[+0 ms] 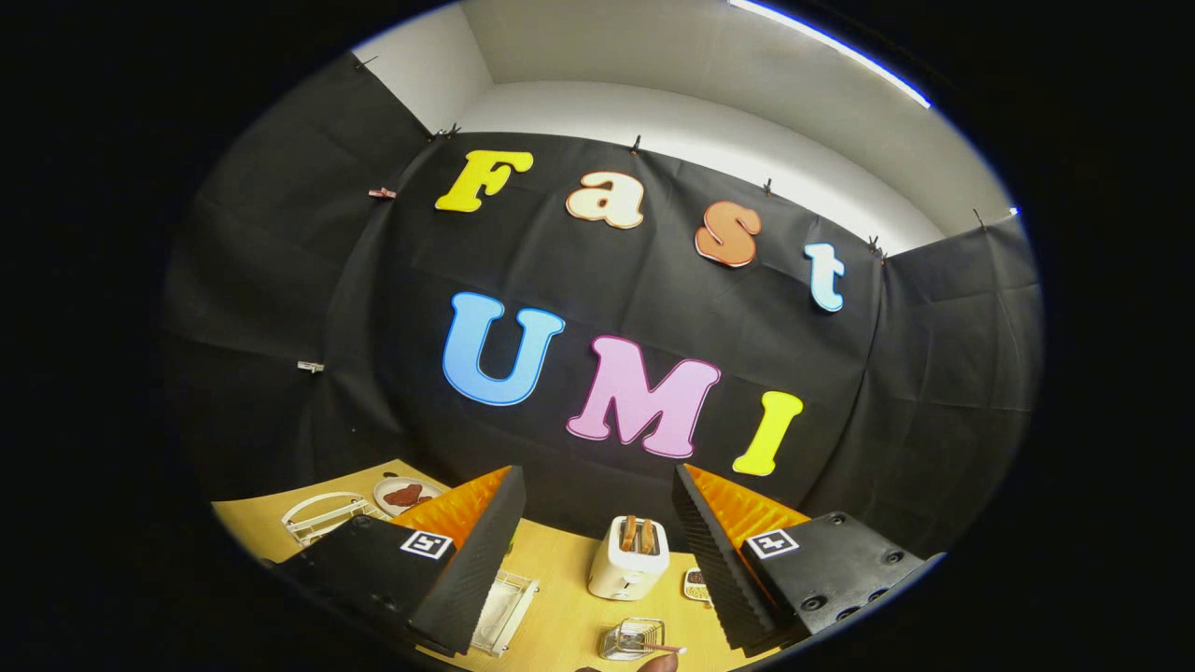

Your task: Take the plate from the dish rack, then take the spoon from the basket and place it into the plate.

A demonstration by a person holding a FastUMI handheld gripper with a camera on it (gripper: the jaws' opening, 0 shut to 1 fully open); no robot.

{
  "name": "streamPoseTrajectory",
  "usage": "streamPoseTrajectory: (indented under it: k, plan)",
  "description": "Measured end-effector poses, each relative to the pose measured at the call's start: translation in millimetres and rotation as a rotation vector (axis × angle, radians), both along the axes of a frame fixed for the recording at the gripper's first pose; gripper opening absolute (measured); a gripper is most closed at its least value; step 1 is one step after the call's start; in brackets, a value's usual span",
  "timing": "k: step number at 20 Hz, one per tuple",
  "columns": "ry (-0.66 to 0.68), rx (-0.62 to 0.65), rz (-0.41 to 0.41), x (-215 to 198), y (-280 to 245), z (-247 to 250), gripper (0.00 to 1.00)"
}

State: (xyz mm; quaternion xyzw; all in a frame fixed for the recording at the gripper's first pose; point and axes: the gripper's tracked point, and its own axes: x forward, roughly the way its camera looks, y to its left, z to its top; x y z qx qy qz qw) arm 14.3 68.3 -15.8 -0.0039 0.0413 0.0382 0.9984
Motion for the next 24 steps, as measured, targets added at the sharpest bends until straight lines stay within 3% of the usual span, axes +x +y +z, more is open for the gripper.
streamPoseTrajectory:
  k: [6, 11, 22, 24]
  plan:
    - [0.193, 0.018, 0.076, 23.3, 45.2, -44.4, 0.98]
    - [0.546, 0.067, 0.157, 28.4, 89.9, -136.4, 0.98]
    - [0.994, 0.171, 0.052, 42.4, 136.2, -290.0, 0.98]
    - [1.044, 0.181, 0.050, 41.8, 146.3, -309.3, 0.91]
